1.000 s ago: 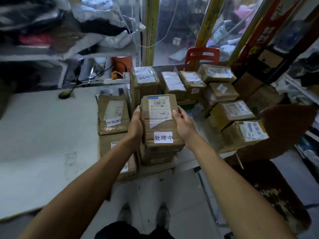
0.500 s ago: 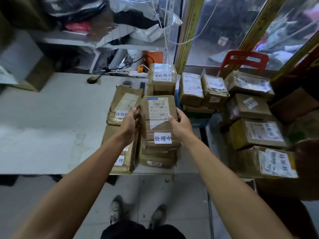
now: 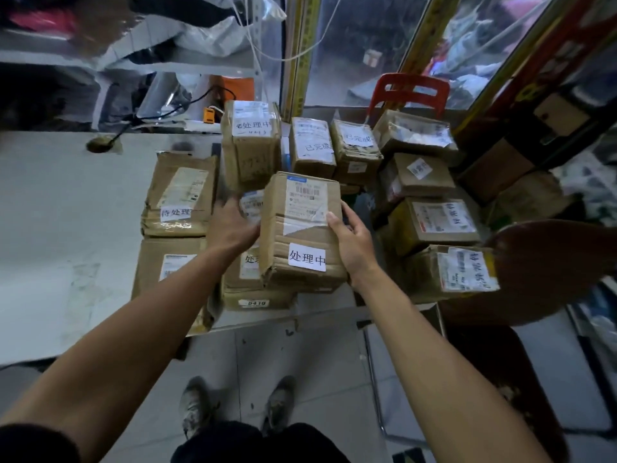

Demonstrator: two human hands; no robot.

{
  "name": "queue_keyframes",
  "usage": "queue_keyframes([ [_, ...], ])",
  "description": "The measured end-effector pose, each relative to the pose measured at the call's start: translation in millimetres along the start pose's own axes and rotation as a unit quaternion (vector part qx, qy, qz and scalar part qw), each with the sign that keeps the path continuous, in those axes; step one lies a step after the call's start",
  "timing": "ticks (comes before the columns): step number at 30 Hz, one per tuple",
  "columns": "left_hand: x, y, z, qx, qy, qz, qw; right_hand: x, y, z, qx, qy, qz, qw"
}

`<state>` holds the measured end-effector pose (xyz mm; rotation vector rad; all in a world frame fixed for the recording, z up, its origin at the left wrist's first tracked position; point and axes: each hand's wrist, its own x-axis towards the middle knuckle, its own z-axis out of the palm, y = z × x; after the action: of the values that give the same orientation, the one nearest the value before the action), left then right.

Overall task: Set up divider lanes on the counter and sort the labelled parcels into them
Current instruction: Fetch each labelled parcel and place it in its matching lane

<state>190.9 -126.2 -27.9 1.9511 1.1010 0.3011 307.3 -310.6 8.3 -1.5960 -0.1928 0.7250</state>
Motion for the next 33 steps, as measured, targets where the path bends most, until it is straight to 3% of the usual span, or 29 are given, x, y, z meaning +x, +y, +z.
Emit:
queue_keyframes([
  [6, 14.2, 7.6, 26.3, 0.085, -0.011, -0.059, 0.995, -12.4, 10.9, -20.5, 0.025, 0.011, 0.021, 0.999],
  [9, 18.3, 19.8, 25.7, 0.049, -0.009, -0.077, 0.996, -15.0, 14.9, -20.9, 0.044, 0.029, 0.018, 0.998],
  [16, 4.7, 9.8, -7.8, -0.018, -0.013, -0.031, 0.999, -12.2, 15.3, -3.0, 0.008, 0.024, -0.022, 0.999],
  [23, 2.0, 6.0, -61.9, -0.068, 0.070, -0.009, 0.995, 0.5, 10.7, 37.6, -0.042, 0.016, -0.073, 0.996],
  [29, 4.0, 12.6, -94.2, -0.059, 0.121, 0.022, 0.991, 13.0, 23.3, 70.2, -0.208, 0.024, -0.106, 0.972],
  [33, 4.3, 7.5, -92.4, -0.047, 0.103, 0.030, 0.993, 15.2, 36.0, 92.8, -0.332, 0.030, -0.082, 0.939],
])
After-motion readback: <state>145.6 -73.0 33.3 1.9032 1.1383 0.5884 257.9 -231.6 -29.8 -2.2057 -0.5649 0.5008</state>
